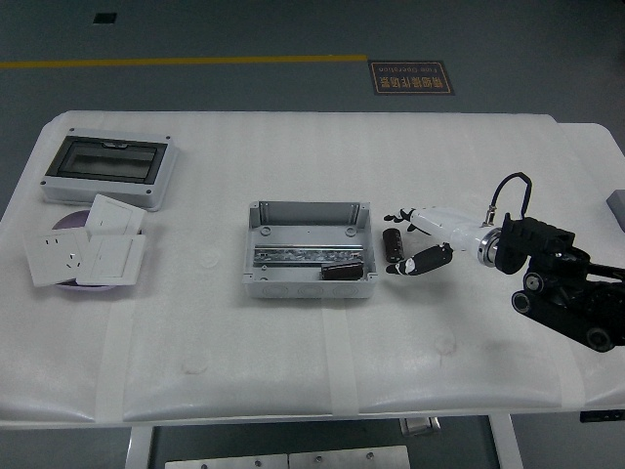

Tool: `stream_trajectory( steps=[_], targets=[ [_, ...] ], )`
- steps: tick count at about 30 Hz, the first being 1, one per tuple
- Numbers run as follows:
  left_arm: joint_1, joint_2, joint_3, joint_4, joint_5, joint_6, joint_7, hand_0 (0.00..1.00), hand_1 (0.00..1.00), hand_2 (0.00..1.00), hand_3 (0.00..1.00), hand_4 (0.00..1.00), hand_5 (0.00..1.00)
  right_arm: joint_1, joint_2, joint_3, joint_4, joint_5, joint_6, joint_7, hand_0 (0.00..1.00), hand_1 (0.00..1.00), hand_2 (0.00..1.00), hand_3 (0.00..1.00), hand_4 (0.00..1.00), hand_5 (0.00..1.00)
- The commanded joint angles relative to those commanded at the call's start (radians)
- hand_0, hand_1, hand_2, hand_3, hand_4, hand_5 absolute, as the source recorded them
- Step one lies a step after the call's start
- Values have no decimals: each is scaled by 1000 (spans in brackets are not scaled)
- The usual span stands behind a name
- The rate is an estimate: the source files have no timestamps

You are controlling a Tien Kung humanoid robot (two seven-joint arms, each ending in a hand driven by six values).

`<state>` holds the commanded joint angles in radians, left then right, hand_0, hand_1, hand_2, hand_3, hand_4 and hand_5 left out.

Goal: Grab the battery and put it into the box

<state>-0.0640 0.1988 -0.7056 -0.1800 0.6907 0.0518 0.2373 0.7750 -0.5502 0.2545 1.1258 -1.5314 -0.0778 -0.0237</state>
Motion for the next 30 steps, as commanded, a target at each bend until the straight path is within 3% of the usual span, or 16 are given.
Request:
stream_trajectory(
  steps=[26, 27, 30],
  targets=[
    [-6, -1, 20, 0, -17, 1, -9, 652, 664, 559, 635, 657, 246, 1, -5, -29, -27, 0, -24, 20, 869, 733, 809, 867, 774, 477],
    [-6, -1, 20, 0, -17, 1, -9, 652, 664, 560, 636, 659, 248, 0, -5, -29, -27, -1, -25, 21, 857, 723, 797, 815, 621, 389],
    [-5, -1, 19, 0, -16, 1, -9, 652, 664, 560, 636, 659, 248, -1, -4, -30, -27, -2, -29, 21, 857, 723, 797, 815, 621, 389]
  ],
)
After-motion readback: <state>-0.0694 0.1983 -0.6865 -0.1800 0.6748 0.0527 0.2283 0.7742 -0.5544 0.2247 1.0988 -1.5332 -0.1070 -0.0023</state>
